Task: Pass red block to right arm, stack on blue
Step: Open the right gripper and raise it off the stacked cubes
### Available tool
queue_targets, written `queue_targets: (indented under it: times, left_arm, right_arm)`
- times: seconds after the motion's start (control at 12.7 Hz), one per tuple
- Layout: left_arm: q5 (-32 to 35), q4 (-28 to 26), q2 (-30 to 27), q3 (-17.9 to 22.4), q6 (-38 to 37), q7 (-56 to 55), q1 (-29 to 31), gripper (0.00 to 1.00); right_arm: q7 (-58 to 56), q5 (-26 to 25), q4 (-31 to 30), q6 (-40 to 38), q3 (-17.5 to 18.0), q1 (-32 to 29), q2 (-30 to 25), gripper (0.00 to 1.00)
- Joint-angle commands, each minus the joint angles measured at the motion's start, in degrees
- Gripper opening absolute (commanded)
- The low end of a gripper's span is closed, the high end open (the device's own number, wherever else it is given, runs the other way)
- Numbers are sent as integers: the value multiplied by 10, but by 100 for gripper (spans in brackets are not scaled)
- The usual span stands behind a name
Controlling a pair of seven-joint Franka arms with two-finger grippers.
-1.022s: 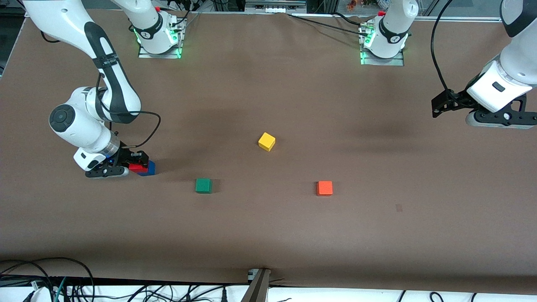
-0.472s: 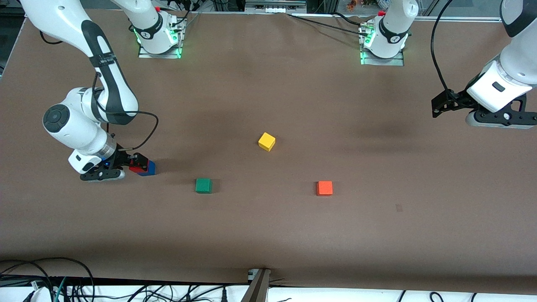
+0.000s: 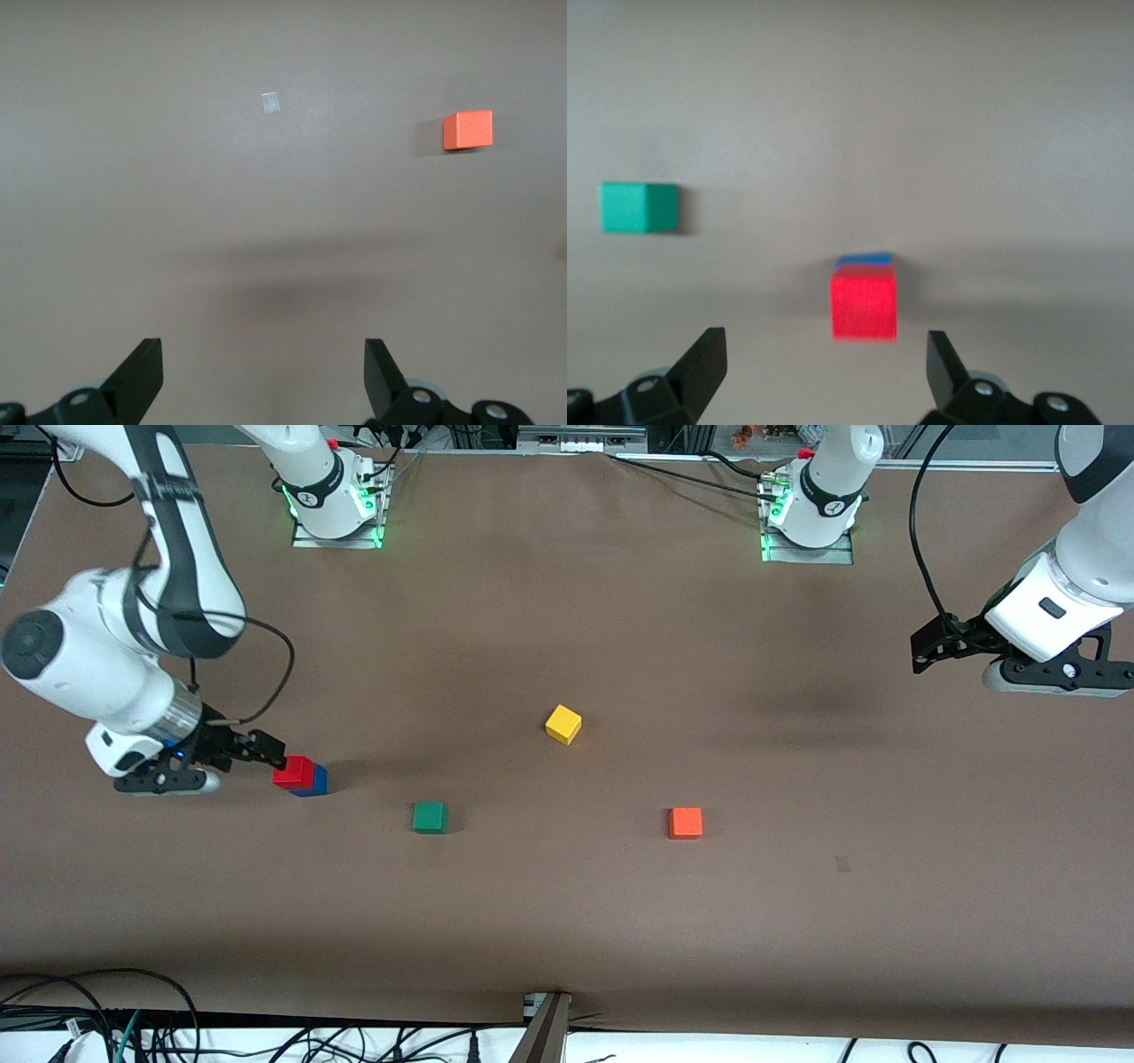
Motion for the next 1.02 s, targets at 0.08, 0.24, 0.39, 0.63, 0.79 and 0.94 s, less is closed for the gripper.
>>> queue_targets:
  times: [0.08, 0.24, 0.39, 0.63, 0.79, 0.94]
  left_arm:
    - [-5, 8, 0, -1, -6, 2, -1, 100]
    - [-5, 8, 0, -1, -6, 2, -1, 100]
    - [-5, 8, 0, -1, -6, 2, -1, 100]
    - [-5, 8, 0, -1, -6, 2, -1, 100]
    - [-5, 8, 0, -1, -6, 2, -1, 100]
    - [-5, 8, 0, -1, -6, 2, -1, 100]
  right_arm:
    - [4, -22, 43, -110, -37, -1, -47, 100]
    - [6, -23, 67, -146, -43, -2, -47, 100]
    - [13, -24, 92, -207, -39, 1, -50, 100]
    - [16, -25, 98, -258, -36, 2, -87, 100]
    - [23, -27, 98, -302, -36, 2, -122, 100]
    - [23, -27, 98, -328, -36, 2, -146, 100]
